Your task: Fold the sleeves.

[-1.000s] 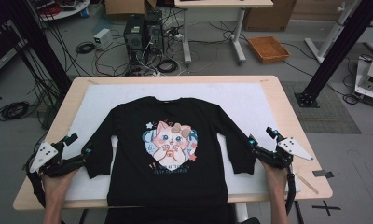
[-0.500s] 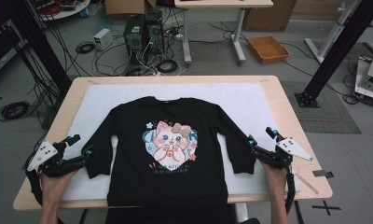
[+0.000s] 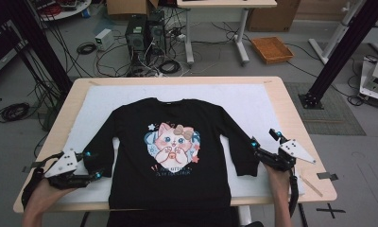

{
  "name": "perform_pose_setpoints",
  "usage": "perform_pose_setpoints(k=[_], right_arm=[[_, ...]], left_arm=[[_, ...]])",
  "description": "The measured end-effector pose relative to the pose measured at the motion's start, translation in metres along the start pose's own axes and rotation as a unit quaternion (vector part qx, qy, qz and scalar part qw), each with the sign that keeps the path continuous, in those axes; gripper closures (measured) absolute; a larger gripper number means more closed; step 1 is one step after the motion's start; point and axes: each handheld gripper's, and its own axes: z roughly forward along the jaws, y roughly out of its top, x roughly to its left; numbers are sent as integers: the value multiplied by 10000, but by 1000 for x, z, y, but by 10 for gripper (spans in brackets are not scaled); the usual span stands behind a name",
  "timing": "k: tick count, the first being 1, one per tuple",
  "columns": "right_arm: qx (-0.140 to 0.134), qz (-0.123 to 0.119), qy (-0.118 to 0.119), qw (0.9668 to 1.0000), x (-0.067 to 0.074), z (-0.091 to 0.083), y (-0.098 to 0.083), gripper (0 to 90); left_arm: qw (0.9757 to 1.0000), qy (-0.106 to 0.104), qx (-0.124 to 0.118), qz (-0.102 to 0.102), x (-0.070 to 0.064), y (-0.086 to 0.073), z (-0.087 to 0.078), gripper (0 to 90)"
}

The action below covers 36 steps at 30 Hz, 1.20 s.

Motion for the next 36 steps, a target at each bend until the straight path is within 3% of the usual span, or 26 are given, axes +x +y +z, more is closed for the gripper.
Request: perform_pose_setpoints(k=[1, 7, 15, 22, 24, 25, 26, 29, 36], right_arm=[[5, 6, 4, 10000, 0, 0, 0, 207], [3, -42, 1, 10000, 0, 1, 0, 207], [25, -28, -8, 10000, 1, 0, 0, 207], [27, -67, -30, 10000, 1, 1, 0, 207], [37, -61, -32, 10000, 1, 1, 0, 207], [21, -89, -35, 10000, 1, 1, 0, 207], [21, -89, -35, 10000, 1, 1, 0, 207], [42, -73, -51, 10000, 1, 1, 0, 207], [44, -75, -54, 9999, 1, 1, 0, 207]], left_arm=[[9998, -165, 131, 51, -1, -2, 5, 463], [9986, -434, 278, -69, 1, -10, 9, 497], [9980, -415, 426, -227, 6, -17, 17, 497], [9977, -387, 411, -372, 7, -17, 17, 654], [9976, -353, 366, -466, 7, -16, 18, 710], [9967, -344, 330, -659, 8, -15, 18, 734], [9967, -344, 330, -659, 8, -15, 18, 760], [9925, -409, 360, -1097, 11, -15, 20, 813], [9907, -309, 212, -1312, 12, -13, 20, 846]])
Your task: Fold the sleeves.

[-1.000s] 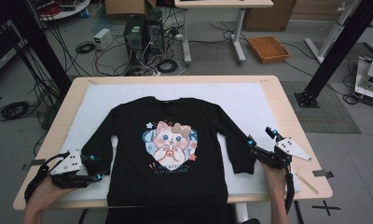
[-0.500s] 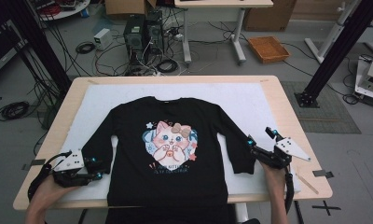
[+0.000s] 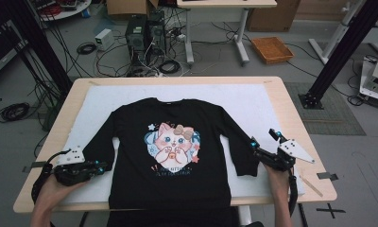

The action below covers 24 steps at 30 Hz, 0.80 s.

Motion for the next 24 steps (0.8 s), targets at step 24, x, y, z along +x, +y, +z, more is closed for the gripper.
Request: perform_pose_setpoints(k=[24], right_arm=[[49, -96, -62, 9999, 2, 1, 0, 207]], left_arm=[[9836, 989, -1477, -319, -21, 105, 16, 849]])
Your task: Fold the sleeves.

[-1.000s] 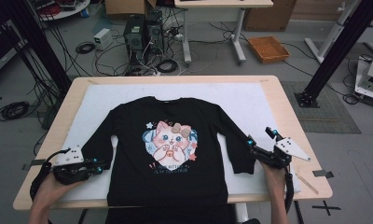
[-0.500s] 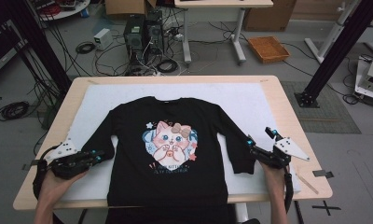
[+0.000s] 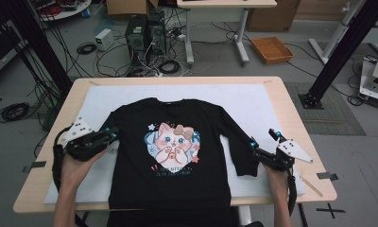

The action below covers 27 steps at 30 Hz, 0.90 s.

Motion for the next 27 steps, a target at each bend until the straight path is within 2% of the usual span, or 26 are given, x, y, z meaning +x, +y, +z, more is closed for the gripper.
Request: perform_pose_setpoints(k=[8, 9, 10, 14, 16, 18, 19, 20, 22, 23, 24, 25, 27], right_arm=[[30, -79, -47, 10000, 2, 0, 0, 207], [47, -65, -52, 10000, 3, 0, 0, 207], [47, -65, -52, 10000, 3, 0, 0, 207], [43, -78, -53, 9999, 2, 0, 0, 207], [49, -74, -58, 9999, 3, 0, 0, 207], [51, -78, -59, 9999, 3, 0, 0, 207], [42, -93, -60, 9999, 3, 1, 0, 207], [43, -90, -63, 9999, 3, 1, 0, 207], [34, -117, -70, 9999, 3, 1, 0, 207], [37, -123, -68, 9999, 3, 0, 0, 207], [42, -127, -73, 9999, 3, 0, 0, 207], [42, -135, -79, 9999, 3, 0, 0, 207], [48, -134, -80, 9999, 3, 0, 0, 207]], left_arm=[[9998, -85, 134, 136, -31, 16, 50, 850], [9997, -87, 158, 137, -38, 19, 63, 850], [9997, -87, 158, 137, -38, 19, 63, 850], [9994, -58, 281, 207, -48, 29, 93, 850], [9991, -100, 369, 175, -51, 33, 110, 849], [9981, -144, 551, 241, -57, 35, 126, 849], [9967, -155, 711, 355, -64, 35, 140, 849], [9967, -155, 711, 355, -64, 35, 140, 849], [9952, -258, 864, 377, -70, 34, 154, 848], [9940, -322, 968, 386, -74, 31, 167, 848], [9940, -322, 968, 386, -74, 31, 167, 848], [9926, -360, 1100, 370, -77, 27, 179, 847], [9919, -361, 1153, 381, -79, 25, 184, 847]])
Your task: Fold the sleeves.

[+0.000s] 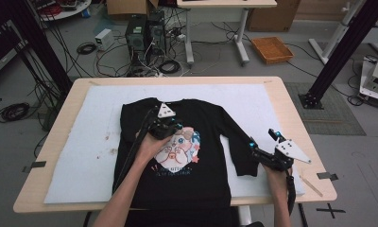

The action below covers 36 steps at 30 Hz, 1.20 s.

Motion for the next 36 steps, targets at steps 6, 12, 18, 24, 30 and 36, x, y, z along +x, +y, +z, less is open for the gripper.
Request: perform_pose_setpoints(k=[6, 12, 18, 24, 30, 36], right_arm=[[14, -67, -9, 10000, 0, 1, 0, 207], [19, -108, -41, 9999, 2, 1, 0, 207], [47, -50, -47, 10000, 2, 0, 0, 207], [34, -74, -40, 10000, 2, 1, 0, 207], [14, -103, -52, 9999, 2, 1, 0, 208], [20, -93, -50, 9999, 2, 1, 0, 207]], left_arm=[[9995, -310, 17, 41, -14, 3, 18, 847], [9984, -566, 40, 33, -25, 9, 27, 846], [9979, -642, 101, -6, -32, 12, 42, 842], [9960, -817, 343, 115, -47, 15, 55, 842], [9949, -825, 581, 91, -50, 10, 64, 839], [9940, -865, 671, 78, -51, 7, 68, 814]])
